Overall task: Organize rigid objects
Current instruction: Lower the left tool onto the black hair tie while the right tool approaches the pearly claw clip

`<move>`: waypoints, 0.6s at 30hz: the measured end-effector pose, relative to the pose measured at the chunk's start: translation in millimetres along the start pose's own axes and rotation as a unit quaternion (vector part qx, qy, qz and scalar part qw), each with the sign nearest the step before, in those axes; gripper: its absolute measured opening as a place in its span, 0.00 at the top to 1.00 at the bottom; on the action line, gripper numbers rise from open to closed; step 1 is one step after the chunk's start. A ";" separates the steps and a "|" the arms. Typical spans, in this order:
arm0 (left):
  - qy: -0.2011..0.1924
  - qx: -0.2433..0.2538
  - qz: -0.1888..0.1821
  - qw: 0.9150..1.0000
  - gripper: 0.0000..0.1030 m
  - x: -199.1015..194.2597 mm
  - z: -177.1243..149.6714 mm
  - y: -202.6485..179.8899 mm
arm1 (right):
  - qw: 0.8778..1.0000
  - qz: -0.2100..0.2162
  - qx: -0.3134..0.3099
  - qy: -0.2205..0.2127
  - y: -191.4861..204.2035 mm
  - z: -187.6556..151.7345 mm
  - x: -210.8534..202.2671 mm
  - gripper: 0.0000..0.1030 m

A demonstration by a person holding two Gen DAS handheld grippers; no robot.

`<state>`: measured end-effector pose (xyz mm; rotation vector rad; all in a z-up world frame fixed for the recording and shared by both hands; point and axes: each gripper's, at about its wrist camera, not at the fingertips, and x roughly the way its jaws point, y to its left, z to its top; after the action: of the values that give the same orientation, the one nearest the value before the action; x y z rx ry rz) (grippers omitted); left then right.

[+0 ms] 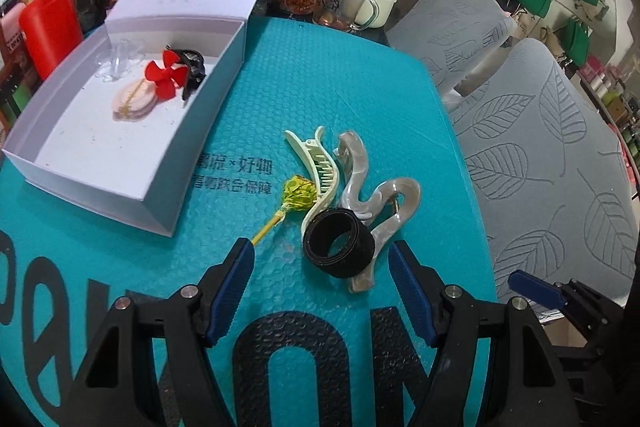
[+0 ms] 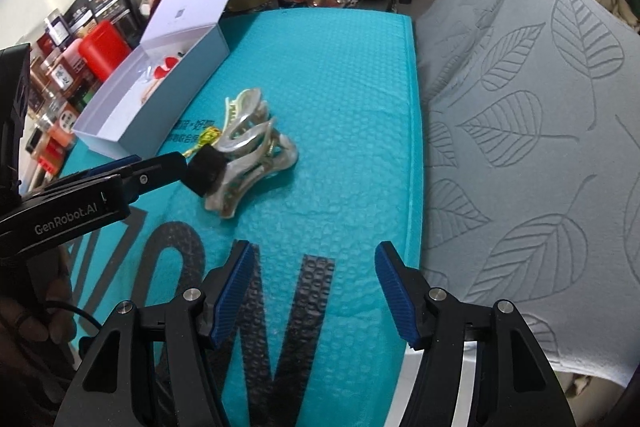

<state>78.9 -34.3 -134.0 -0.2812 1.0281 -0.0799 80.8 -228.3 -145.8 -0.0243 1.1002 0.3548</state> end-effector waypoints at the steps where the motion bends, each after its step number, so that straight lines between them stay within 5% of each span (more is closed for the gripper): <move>1: 0.002 -0.001 -0.001 1.000 0.33 4.0 1.1 0.3 | 1.000 0.000 0.003 0.002 -1.2 0.8 3.1 0.39; 12: 0.028 -0.025 -0.030 0.999 0.33 33.8 5.7 6.2 | 1.000 0.002 0.019 0.007 -7.3 9.1 28.3 0.39; 18: 0.033 -0.007 -0.052 0.998 0.53 44.0 7.2 3.1 | 1.000 -0.001 0.023 0.007 -9.0 14.3 33.9 0.39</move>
<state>107.6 -38.6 -167.9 -0.3466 1.0806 -0.1766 109.5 -224.9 -170.3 0.0134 1.1214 0.3278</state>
